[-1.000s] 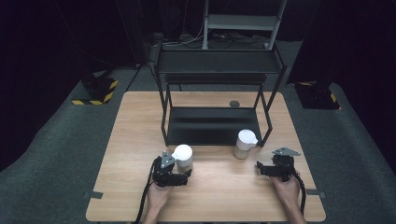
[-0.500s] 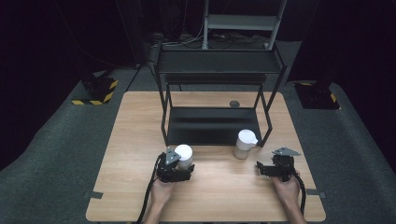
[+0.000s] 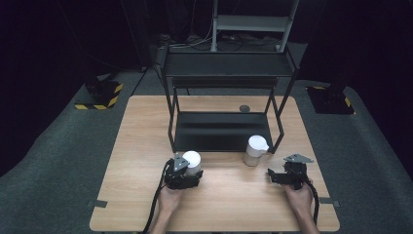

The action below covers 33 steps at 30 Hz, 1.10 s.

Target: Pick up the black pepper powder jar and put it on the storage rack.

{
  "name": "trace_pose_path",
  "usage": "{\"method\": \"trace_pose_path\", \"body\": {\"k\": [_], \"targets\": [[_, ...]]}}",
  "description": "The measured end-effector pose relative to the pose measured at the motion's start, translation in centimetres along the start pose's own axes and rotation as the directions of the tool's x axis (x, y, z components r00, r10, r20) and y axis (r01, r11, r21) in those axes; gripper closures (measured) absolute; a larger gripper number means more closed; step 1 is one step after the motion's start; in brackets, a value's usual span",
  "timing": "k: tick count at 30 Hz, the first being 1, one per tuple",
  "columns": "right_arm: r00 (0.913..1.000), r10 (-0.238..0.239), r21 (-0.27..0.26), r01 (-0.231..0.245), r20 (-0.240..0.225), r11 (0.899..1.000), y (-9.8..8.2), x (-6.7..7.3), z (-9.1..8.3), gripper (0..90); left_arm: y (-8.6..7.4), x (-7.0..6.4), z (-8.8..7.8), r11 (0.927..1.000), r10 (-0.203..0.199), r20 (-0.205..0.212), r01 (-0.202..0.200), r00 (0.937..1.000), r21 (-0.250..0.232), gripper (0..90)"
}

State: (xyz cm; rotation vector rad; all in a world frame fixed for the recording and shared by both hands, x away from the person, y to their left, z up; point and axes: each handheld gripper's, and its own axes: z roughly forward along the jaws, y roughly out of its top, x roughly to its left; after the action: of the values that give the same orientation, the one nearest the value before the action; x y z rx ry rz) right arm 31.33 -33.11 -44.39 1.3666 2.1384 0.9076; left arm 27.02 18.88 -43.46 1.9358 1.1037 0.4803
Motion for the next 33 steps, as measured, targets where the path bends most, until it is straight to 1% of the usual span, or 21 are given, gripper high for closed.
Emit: {"method": "trace_pose_path", "body": {"k": [1, 2, 4, 9, 13, 17, 21, 22, 23, 24, 25, 27, 28, 33], "targets": [[1.0, 0.0, 0.0, 0.0, 0.0, 1.0, 0.0, 0.0, 0.0, 6.4, 0.0, 0.0, 0.0, 1.0, 0.0, 0.0, 0.0, 1.0, 0.0, 29.3], [1.0, 0.0, 0.0, 0.0, 0.0, 1.0, 0.0, 0.0, 0.0, 6.4, 0.0, -0.6, -0.1, 0.9998, 0.02, -0.023, -0.021, 0.9995, -0.002, 29.7], [1.0, 0.0, 0.0, 0.0, 0.0, 1.0, 0.0, 0.0, 0.0, 6.4, 0.1, -0.9, -0.1, 0.9994, 0.035, -0.036, -0.035, 0.9988, 0.001, 30.5], [1.0, 0.0, 0.0, 0.0, 0.0, 1.0, 0.0, 0.0, 0.0, 6.4, 0.4, -0.8, -0.2, 0.9986, 0.052, -0.03, -0.051, 0.9982, 0.01, 30.8], [1.0, 0.0, 0.0, 0.0, 0.0, 1.0, 0.0, 0.0, 0.0, 6.4, 0.6, -1.1, -0.3, 0.9973, 0.071, -0.041, -0.071, 0.9966, 0.021, 30.9], [1.0, 0.0, 0.0, 0.0, 0.0, 1.0, 0.0, 0.0, 0.0, 6.4, 1.0, -0.7, -0.8, 0.9978, 0.065, -0.016, -0.065, 0.9978, 0.01, 30.9], [1.0, 0.001, 0.0, -0.001, 0.0, 1.0, 0.0, 0.0, 0.0, 6.3, 1.8, -0.4, -1.3, 0.9984, 0.056, 0.009, -0.056, 0.9984, 0.005, 30.9], [1.0, 0.001, 0.0, -0.001, 0.0, 1.0, 0.0, 0.0, 0.0, 6.3, 1.8, -0.4, -1.3, 0.9984, 0.056, 0.009, -0.056, 0.9984, 0.005, 30.9], [1.0, 0.001, 0.0, -0.001, 0.0, 1.0, 0.0, 0.0, 0.0, 6.3, 2.3, -0.2, -1.5, 0.9983, 0.058, 0.017, -0.058, 0.9982, 0.002, 30.9], [1.0, 0.001, 0.0, -0.001, 0.0, 1.0, 0.0, 0.0, 0.0, 6.4, 2.3, -0.2, -1.5, 0.9983, 0.058, 0.017, -0.058, 0.9982, 0.002, 30.9], [1.0, 0.001, 0.0, -0.001, 0.0, 1.0, 0.0, 0.0, 0.0, 6.3, 2.8, -0.1, -1.7, 0.9985, 0.055, 0.026, -0.055, 0.9982, 0.002, 30.9], [1.0, 0.001, 0.0, -0.001, 0.0, 1.0, 0.0, 0.0, 0.0, 6.4, 3.0, 0.0, -1.8, 0.9987, 0.052, 0.031, -0.052, 0.9982, 0.001, 30.9], [1.0, 0.001, 0.0, -0.001, 0.0, 1.0, 0.0, 0.0, 0.0, 6.3, 3.4, 0.2, -2.0, 0.999, 0.044, 0.039, -0.044, 0.9983, 0.002, 30.9], [1.0, -0.001, 0.0, 0.001, 0.0, 1.0, 0.0, 0.0, 0.0, 6.3, 4.0, 0.5, -2.2, 0.9994, 0.033, 0.05, -0.034, 0.9982, 0.008, 31.0]]}}
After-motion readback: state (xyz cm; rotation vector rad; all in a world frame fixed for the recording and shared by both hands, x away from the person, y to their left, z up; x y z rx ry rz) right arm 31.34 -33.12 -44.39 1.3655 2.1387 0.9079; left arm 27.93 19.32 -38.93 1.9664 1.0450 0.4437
